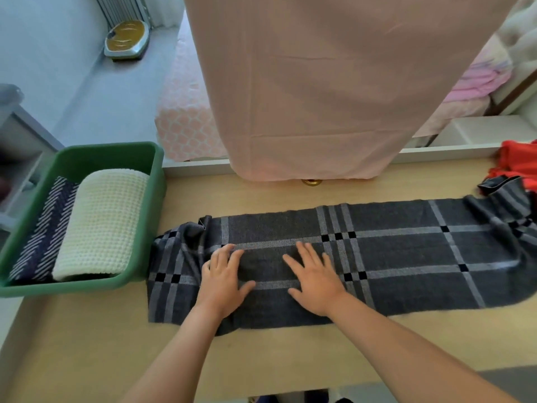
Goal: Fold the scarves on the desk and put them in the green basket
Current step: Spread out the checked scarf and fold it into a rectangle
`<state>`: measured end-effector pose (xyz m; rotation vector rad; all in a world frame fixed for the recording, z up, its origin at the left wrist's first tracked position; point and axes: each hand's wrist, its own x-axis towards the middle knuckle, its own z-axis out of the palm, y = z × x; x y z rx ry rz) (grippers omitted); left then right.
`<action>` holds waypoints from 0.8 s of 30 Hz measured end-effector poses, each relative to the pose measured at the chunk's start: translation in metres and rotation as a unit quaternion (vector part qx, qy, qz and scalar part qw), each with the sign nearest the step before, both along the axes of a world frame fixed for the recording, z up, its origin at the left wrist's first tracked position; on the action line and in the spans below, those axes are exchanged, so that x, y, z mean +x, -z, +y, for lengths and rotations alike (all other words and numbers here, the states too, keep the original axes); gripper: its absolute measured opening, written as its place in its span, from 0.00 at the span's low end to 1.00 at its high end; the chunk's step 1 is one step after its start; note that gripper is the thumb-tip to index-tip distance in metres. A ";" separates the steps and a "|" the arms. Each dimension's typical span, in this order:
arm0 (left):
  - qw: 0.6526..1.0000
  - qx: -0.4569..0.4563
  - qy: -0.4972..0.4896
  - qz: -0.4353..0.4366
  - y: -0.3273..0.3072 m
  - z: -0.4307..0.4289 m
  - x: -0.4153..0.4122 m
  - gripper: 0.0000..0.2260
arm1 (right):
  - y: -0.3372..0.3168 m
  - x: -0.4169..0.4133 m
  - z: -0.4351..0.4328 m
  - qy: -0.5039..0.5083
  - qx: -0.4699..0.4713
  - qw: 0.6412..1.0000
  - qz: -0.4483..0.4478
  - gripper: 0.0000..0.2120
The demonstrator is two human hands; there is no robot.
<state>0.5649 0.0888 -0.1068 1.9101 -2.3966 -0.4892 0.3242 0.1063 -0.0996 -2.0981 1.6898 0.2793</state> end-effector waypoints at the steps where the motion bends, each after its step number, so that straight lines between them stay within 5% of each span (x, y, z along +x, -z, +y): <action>1: 0.999 -0.021 -0.024 -0.011 0.001 0.004 0.000 0.32 | -0.001 0.006 0.005 -0.027 -0.004 0.999 -0.024 0.36; 7: 0.998 0.056 -0.039 -0.014 0.001 0.036 0.015 0.29 | 0.006 0.008 0.024 -0.085 0.017 0.996 -0.011 0.29; 10: 0.994 0.007 -0.086 0.064 -0.009 0.045 0.022 0.20 | -0.001 0.016 0.021 -0.066 -0.001 0.998 0.000 0.25; 14: 0.978 -0.084 -0.185 0.040 -0.021 0.047 0.046 0.11 | -0.019 0.057 0.007 -0.076 -0.066 0.995 -0.023 0.22; 20: 0.946 0.016 -0.323 0.023 -0.020 0.038 0.110 0.18 | -0.036 0.149 -0.004 -0.117 -0.064 0.981 -0.142 0.22; 24: 0.940 0.084 -0.328 0.042 -0.004 0.033 0.142 0.24 | -0.024 0.201 -0.003 -0.122 -0.031 0.984 -0.124 0.31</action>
